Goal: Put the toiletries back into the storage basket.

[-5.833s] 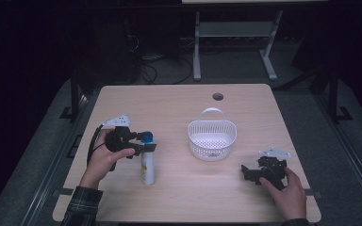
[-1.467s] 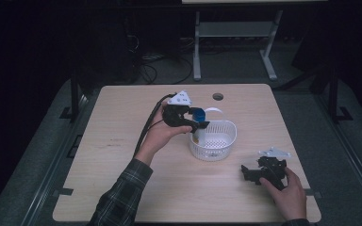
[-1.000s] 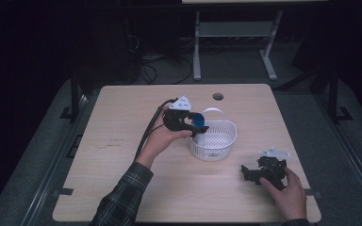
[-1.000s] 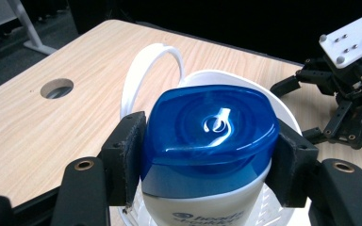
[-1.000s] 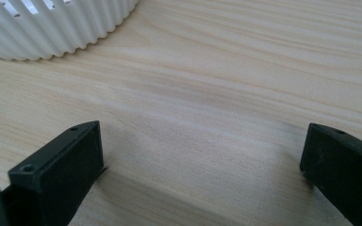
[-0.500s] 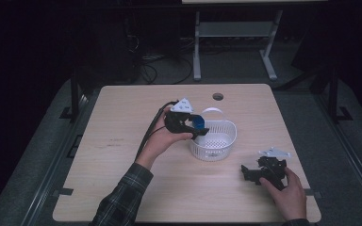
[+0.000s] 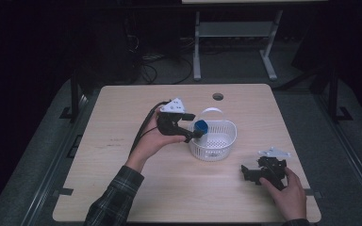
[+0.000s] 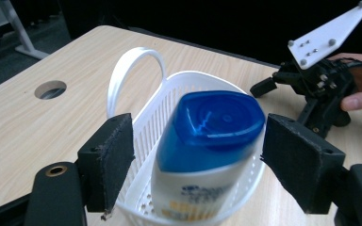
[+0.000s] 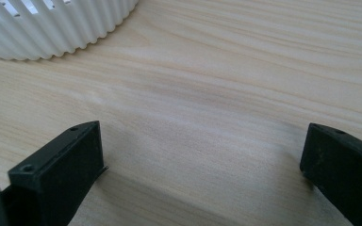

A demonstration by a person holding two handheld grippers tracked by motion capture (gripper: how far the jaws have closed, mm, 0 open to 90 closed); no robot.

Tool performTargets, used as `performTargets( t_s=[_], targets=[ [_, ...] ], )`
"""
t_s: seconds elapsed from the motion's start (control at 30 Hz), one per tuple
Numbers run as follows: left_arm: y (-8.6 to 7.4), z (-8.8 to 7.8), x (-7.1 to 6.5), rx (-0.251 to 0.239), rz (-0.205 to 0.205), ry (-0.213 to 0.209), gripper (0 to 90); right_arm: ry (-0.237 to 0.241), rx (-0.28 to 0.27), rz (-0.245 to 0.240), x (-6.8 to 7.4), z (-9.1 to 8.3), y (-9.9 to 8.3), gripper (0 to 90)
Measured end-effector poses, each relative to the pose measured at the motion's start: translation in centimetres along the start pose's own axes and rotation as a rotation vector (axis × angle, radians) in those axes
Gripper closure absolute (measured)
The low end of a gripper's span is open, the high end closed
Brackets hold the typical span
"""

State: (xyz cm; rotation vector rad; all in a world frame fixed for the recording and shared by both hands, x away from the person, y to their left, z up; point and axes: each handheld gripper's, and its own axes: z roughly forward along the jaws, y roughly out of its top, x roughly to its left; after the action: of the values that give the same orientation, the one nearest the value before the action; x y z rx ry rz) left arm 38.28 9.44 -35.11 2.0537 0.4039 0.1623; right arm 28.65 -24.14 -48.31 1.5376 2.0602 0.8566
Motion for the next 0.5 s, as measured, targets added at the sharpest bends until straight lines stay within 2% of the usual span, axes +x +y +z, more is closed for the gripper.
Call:
performTargets(
  t_s=[0.27,0.5],
  targets=[
    [-1.3,-2.8,-0.3,0.004,-0.005,0.040,23.9,0.000,0.000,0.000,0.0,0.0,0.0,0.0],
    [-2.9,-4.5,-0.6,0.019,-0.020,0.075,24.1,0.000,-0.001,0.000,0.0,0.0,0.0,0.0]
  ],
)
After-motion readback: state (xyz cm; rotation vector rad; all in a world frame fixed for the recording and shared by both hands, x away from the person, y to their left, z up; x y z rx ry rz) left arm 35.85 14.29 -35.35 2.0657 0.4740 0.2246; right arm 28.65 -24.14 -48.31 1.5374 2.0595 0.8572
